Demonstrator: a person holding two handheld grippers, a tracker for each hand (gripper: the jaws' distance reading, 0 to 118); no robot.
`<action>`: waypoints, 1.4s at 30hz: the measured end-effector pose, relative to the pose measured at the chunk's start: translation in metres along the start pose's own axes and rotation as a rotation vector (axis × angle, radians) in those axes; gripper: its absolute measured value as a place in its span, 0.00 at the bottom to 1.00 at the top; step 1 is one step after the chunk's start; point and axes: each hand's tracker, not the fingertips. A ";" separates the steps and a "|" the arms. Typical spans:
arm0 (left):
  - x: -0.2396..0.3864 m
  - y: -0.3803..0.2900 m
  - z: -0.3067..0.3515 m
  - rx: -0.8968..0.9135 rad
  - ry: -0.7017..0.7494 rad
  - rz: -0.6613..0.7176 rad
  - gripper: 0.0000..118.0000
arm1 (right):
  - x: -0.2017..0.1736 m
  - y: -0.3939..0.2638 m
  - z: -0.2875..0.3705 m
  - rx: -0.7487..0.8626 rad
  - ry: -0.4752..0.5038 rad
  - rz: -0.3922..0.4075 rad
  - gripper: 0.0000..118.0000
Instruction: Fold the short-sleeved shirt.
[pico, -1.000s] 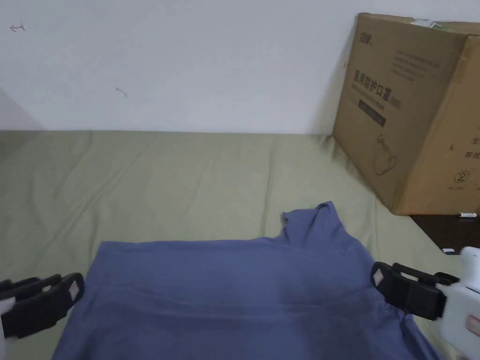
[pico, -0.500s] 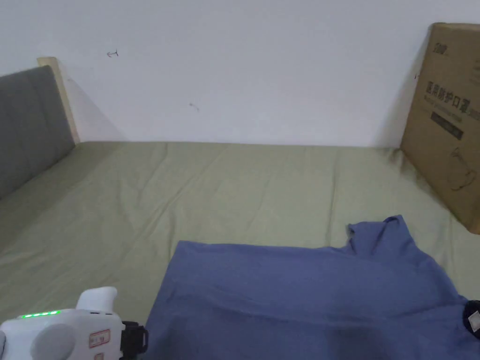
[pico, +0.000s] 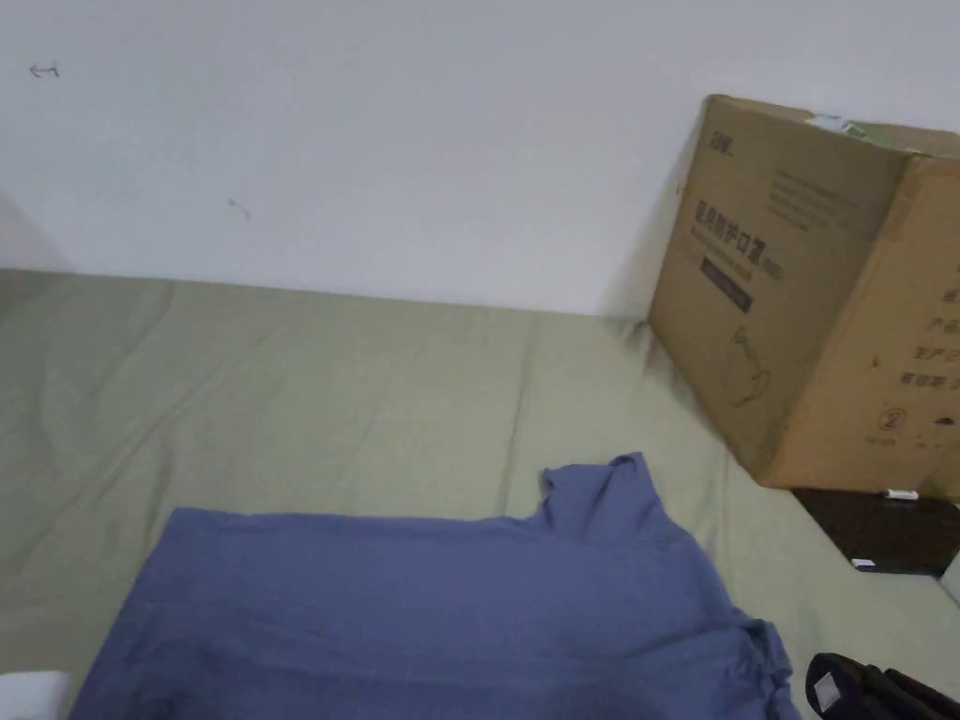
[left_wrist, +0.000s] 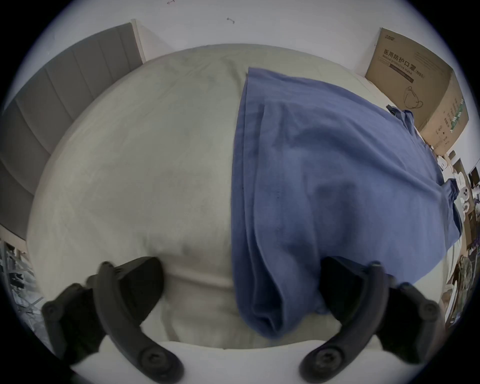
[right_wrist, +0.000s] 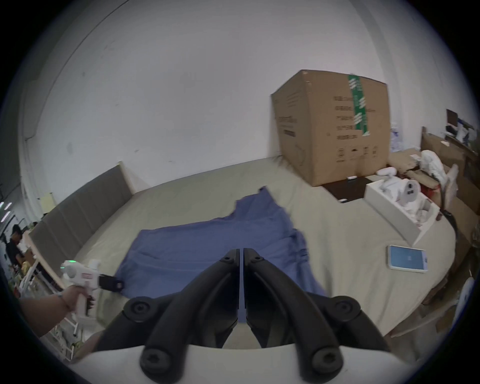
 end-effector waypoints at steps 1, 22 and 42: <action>-0.001 0.001 0.004 0.013 0.004 -0.024 0.84 | 0.012 0.000 -0.003 -0.006 -0.021 -0.015 0.03; 0.007 0.018 0.073 0.061 -0.083 -0.127 0.09 | 0.121 -0.036 -0.162 -0.688 -0.082 -0.125 0.83; -0.029 -0.014 0.143 0.043 -0.148 -0.108 0.06 | 0.111 0.002 -0.051 -0.635 -0.055 0.010 0.02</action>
